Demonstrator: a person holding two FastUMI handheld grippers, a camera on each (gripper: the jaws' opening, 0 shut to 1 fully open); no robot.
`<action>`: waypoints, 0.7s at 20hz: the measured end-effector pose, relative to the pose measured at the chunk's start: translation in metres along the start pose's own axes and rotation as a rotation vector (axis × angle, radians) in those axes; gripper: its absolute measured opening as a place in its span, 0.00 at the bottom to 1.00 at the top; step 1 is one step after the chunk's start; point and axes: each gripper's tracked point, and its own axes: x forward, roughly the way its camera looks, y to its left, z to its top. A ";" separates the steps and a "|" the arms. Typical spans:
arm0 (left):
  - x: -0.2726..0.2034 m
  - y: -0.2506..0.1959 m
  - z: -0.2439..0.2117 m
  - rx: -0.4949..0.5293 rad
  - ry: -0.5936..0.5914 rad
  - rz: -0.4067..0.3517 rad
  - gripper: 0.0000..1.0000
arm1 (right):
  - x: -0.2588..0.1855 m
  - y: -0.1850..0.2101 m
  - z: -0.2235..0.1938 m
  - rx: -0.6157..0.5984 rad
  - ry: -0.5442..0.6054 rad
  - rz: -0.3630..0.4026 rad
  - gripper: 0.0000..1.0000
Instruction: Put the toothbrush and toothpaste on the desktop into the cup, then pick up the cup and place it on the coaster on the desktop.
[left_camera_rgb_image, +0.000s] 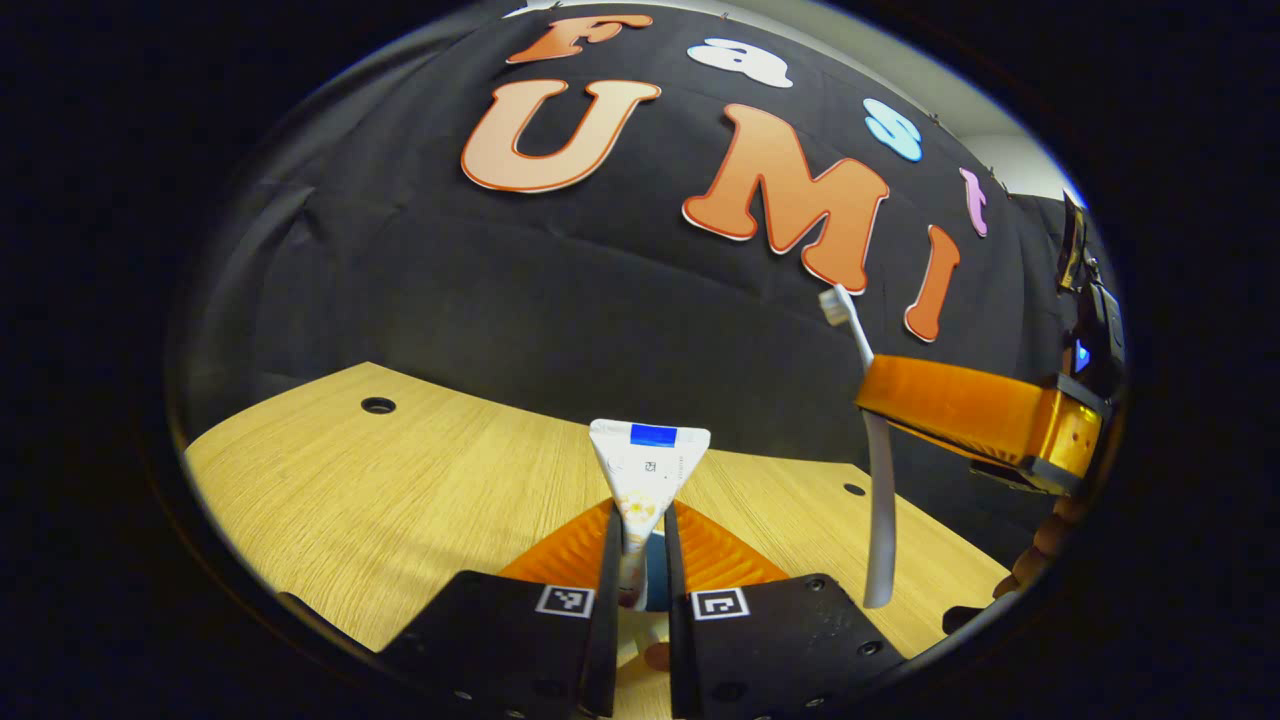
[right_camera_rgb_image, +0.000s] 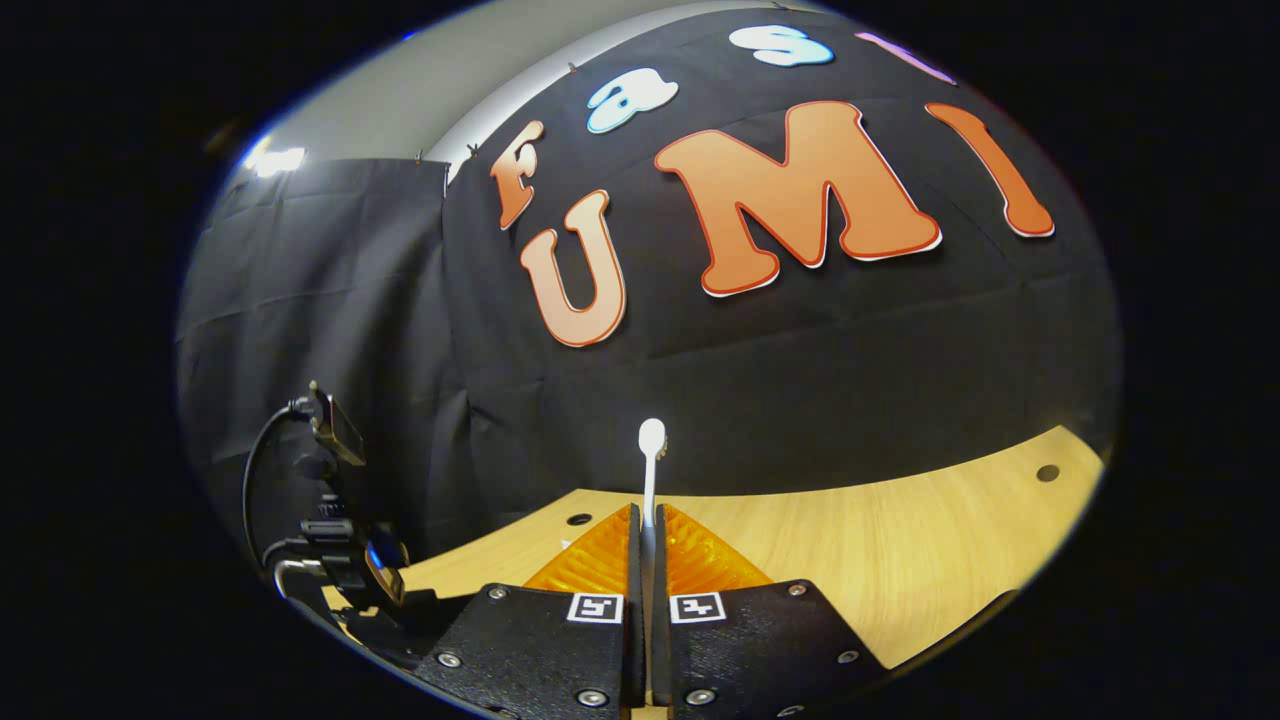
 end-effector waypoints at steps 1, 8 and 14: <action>-0.001 0.001 -0.001 0.015 -0.008 -0.004 0.22 | 0.003 0.003 -0.001 0.031 -0.006 0.015 0.03; -0.006 0.005 0.001 0.032 0.019 0.029 0.27 | 0.024 0.010 -0.005 0.094 -0.077 0.016 0.03; -0.030 0.017 0.019 0.039 -0.057 0.049 0.77 | 0.039 0.007 -0.010 0.095 -0.136 0.010 0.03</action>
